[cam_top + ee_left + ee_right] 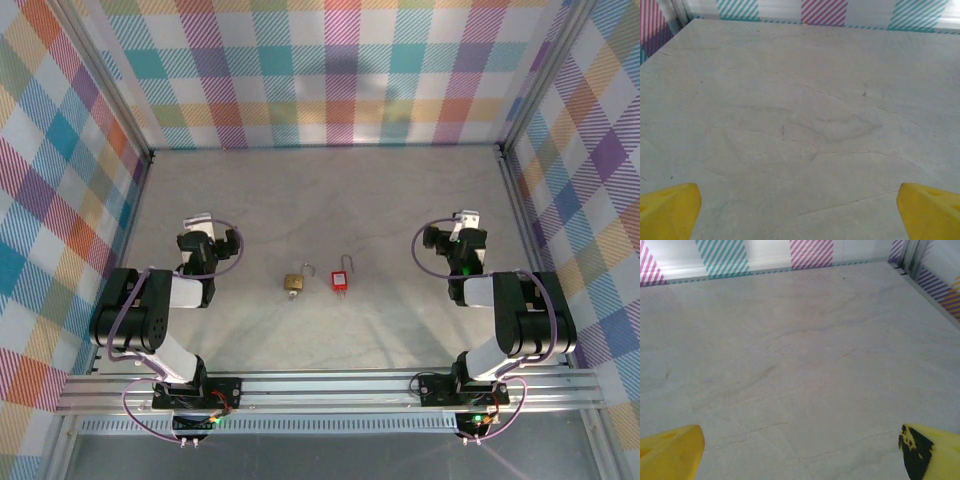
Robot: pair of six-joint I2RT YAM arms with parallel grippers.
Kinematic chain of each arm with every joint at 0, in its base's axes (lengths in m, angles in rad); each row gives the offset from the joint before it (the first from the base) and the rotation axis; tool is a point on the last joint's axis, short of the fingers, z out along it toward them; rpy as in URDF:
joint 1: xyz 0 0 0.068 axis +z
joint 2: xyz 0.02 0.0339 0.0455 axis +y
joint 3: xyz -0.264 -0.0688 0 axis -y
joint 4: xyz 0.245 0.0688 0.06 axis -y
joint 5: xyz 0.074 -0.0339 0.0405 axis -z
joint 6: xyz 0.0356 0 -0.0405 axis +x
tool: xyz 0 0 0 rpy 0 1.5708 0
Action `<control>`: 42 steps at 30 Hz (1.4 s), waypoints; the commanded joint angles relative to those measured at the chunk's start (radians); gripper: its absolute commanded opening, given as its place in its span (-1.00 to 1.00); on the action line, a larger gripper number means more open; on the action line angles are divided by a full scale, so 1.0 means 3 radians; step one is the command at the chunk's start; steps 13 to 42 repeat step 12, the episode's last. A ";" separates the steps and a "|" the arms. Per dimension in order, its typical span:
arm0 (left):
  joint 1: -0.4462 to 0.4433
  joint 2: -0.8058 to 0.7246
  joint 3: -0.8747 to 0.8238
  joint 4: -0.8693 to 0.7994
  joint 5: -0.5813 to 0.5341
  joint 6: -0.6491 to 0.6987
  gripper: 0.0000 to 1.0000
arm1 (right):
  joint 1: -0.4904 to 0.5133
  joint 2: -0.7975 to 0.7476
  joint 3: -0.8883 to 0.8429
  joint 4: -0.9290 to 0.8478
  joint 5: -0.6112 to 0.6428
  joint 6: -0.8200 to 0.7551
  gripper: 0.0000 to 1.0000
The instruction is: Unlock with the key
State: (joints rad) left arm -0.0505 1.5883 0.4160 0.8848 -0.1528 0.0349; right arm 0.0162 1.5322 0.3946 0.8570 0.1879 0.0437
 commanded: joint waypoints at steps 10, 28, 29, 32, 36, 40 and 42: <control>0.0002 -0.0032 -0.0029 -0.0066 0.0209 -0.0085 0.99 | 0.0036 -0.0019 0.0007 -0.0046 -0.0097 0.0024 0.98; 0.0005 -0.0043 -0.0049 -0.0036 0.0223 -0.0090 0.99 | 0.0042 -0.0023 0.0006 -0.0042 -0.0099 0.0013 0.98; 0.0005 -0.0043 -0.0049 -0.0036 0.0223 -0.0090 0.99 | 0.0042 -0.0023 0.0006 -0.0042 -0.0099 0.0013 0.98; 0.0005 -0.0043 -0.0049 -0.0036 0.0223 -0.0090 0.99 | 0.0042 -0.0023 0.0006 -0.0042 -0.0099 0.0013 0.98; 0.0005 -0.0043 -0.0049 -0.0036 0.0223 -0.0090 0.99 | 0.0042 -0.0023 0.0006 -0.0042 -0.0099 0.0013 0.98; 0.0005 -0.0043 -0.0049 -0.0036 0.0223 -0.0090 0.99 | 0.0042 -0.0023 0.0006 -0.0042 -0.0099 0.0013 0.98; 0.0005 -0.0043 -0.0049 -0.0036 0.0223 -0.0090 0.99 | 0.0042 -0.0023 0.0006 -0.0042 -0.0099 0.0013 0.98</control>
